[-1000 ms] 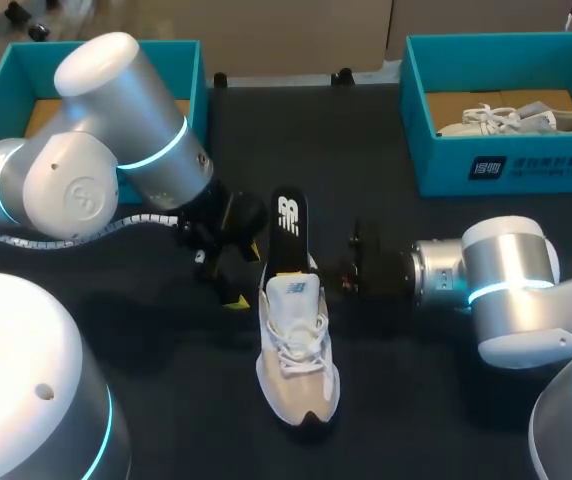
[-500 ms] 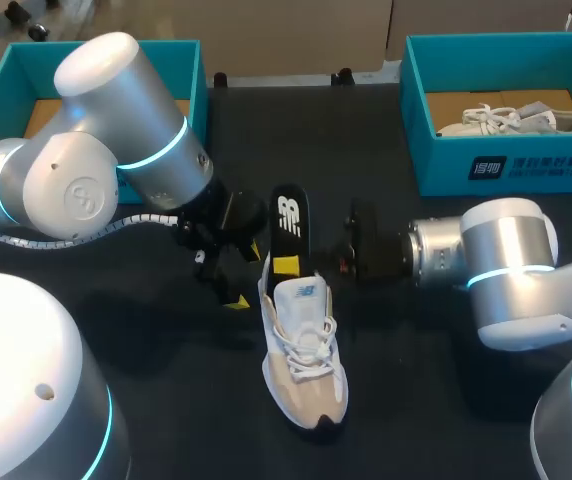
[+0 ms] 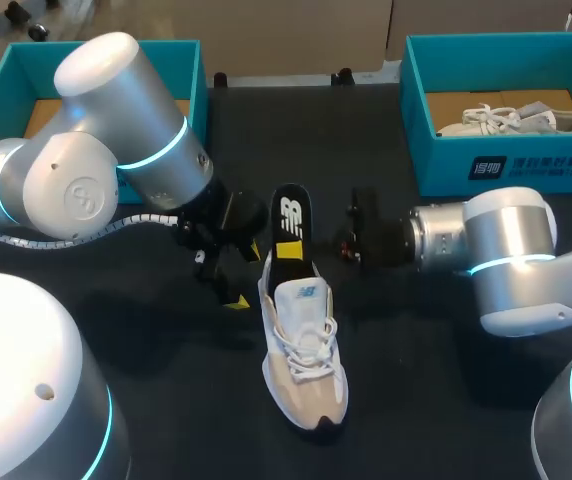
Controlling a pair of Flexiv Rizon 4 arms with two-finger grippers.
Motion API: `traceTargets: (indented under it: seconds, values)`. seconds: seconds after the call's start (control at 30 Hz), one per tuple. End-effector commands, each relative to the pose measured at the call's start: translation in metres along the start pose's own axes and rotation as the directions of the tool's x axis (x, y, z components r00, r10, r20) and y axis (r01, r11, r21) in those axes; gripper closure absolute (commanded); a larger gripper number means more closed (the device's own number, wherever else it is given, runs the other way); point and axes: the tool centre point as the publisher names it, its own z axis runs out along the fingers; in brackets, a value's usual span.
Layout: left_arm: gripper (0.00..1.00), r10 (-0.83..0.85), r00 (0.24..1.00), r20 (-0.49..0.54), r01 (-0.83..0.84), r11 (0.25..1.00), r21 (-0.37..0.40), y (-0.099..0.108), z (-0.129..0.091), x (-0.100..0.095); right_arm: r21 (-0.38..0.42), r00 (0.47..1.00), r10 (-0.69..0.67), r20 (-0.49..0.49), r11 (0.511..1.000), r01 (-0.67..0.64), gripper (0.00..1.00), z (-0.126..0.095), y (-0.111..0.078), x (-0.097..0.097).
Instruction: Take the shoe out of the shoebox, open the shoe tongue, remove and reinsert the insole, then place the shoe into the shoebox
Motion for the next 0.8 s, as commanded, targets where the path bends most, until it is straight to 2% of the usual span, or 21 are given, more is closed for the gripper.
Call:
traceTargets:
  seconds: [0.03, 0.43, 0.7, 0.73, 0.77, 0.8]
  values:
    - [0.0, 0.001, 1.0, 0.0, -0.001, 1.0, 0.001, 0.0, 0.0, 0.0, 0.003, 1.0, 0.021, 0.0, 1.0, -0.021, 1.0, -0.001, -0.01, -0.001]
    - [0.0, 0.001, 1.0, 0.0, -0.001, 1.0, 0.001, 0.0, 0.0, 0.0, 0.024, 0.989, 0.143, 0.023, 0.989, -0.144, 1.0, 0.002, -0.048, 0.0]
    - [0.0, 0.001, 1.0, 0.0, -0.001, 1.0, 0.001, 0.0, 0.0, 0.0, 0.047, 0.988, 0.155, 0.021, 0.987, -0.156, 1.0, 0.007, -0.05, 0.0]
    - [0.0, 0.001, 1.0, 0.0, -0.001, 1.0, 0.001, 0.0, 0.0, 0.0, 0.049, 0.989, 0.148, 0.02, 0.988, -0.148, 0.76, 0.007, -0.048, 0.002]
    - [0.0, 0.001, 1.0, 0.0, -0.001, 1.0, 0.001, 0.0, 0.0, 0.0, 0.052, 0.99, 0.136, 0.023, 0.989, -0.137, 0.6, 0.008, -0.046, 0.004]
    - [0.0, 0.001, 1.0, 0.0, -0.001, 1.0, 0.001, 0.0, 0.0, 0.0, 0.055, 0.992, 0.127, 0.024, 0.99, -0.128, 0.54, 0.008, -0.043, 0.006]
